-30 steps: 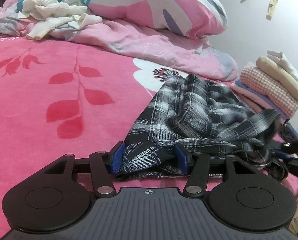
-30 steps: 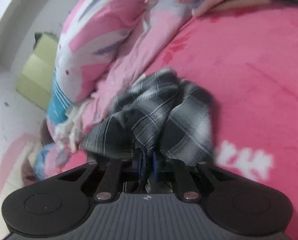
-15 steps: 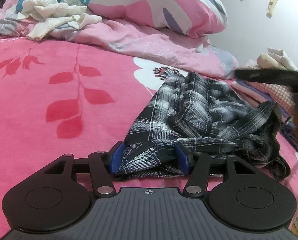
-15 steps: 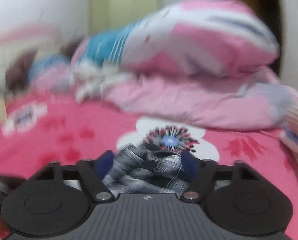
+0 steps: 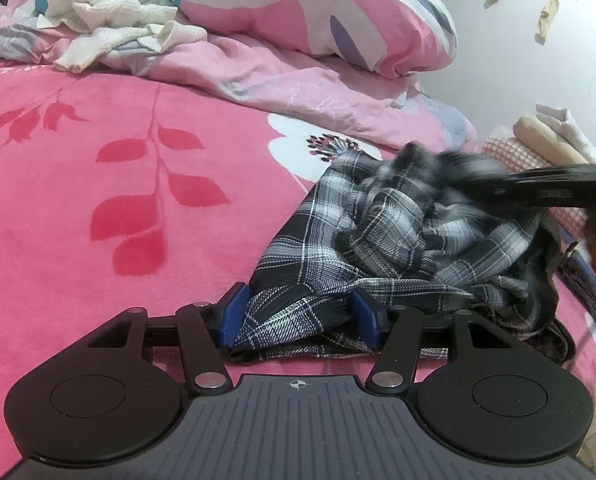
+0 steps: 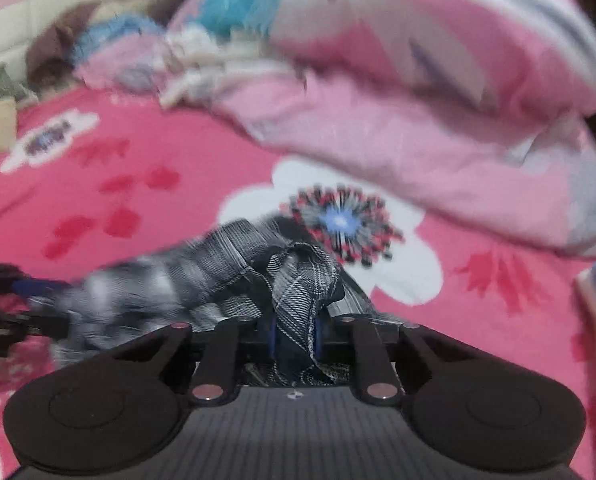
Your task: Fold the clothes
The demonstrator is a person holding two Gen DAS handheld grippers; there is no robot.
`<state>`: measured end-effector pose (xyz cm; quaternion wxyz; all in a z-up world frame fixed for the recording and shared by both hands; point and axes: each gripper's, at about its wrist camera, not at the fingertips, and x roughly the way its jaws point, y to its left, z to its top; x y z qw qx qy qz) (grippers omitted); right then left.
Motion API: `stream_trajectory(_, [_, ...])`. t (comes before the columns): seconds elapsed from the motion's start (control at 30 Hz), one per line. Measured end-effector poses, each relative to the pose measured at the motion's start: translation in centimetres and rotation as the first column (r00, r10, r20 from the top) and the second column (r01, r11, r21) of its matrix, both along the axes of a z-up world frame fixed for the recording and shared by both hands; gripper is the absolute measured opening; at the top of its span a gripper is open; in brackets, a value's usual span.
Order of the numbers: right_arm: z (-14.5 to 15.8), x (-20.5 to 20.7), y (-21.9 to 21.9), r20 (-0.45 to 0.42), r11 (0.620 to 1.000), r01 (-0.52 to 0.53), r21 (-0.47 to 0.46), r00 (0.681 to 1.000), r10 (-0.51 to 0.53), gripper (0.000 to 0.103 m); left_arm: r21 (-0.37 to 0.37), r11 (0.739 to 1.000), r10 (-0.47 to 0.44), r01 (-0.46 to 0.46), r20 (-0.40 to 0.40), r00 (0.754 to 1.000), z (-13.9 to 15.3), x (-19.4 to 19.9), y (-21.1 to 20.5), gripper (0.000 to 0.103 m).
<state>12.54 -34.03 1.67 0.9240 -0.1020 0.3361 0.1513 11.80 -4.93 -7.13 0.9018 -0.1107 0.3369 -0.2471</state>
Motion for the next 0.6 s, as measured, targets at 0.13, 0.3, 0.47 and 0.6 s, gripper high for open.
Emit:
stream_trajectory(0.13, [2.4,-5.8,1.7,0.118,1.000,-0.016,0.006,0.993,0.015,0.017,-0.032,0.999,0.011,-0.011,-0.015,1.000,0.2,-0.2,0.7,0.057])
stream_trajectory(0.3, [1.7,-12.6,5.4,0.199,0.996,-0.049,-0.070,0.978,0.062,0.017,-0.100,0.994,0.039,-0.043,-0.040,0.998,0.6,-1.6,2.9,0.057])
stream_trajectory(0.47, [-2.3,-17.1,9.1,0.203,0.992,-0.061,-0.113,0.976,0.083,0.017,-0.222,0.974,0.029,-0.047,-0.084,0.996,1.9,-4.2,5.6,0.057])
stream_trajectory(0.6, [-6.1,-17.7,10.3,0.161,0.992,-0.034,-0.120,0.985,0.054,0.018,-0.349,0.937,-0.070,0.012,-0.154,0.986,2.4,-6.5,6.4,0.064])
